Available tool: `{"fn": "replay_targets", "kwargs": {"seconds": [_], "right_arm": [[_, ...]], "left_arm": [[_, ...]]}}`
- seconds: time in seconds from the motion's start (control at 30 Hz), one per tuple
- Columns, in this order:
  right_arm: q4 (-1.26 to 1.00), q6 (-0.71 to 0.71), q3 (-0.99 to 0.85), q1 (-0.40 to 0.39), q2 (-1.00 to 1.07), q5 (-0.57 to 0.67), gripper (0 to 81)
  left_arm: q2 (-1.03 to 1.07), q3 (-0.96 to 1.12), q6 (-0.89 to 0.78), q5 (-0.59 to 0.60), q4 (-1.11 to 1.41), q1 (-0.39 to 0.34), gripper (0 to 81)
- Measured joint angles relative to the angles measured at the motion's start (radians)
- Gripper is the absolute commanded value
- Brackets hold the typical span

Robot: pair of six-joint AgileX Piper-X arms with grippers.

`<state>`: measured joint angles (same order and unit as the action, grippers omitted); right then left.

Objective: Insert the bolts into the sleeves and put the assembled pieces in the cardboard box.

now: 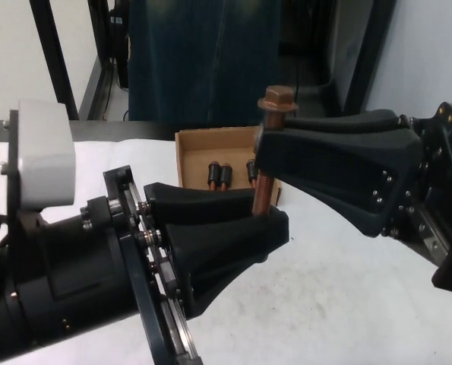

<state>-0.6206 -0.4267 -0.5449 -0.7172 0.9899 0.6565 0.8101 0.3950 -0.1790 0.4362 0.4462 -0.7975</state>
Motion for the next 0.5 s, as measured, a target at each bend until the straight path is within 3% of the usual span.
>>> {"fn": "replay_targets", "kwargs": {"seconds": [0.5], "right_arm": [[0.000, 0.022, -0.001, -0.001, 0.000, 0.021, 0.3]], "left_arm": [[-0.053, -0.001, -0.048, -0.005, 0.004, 0.000, 0.9]]}}
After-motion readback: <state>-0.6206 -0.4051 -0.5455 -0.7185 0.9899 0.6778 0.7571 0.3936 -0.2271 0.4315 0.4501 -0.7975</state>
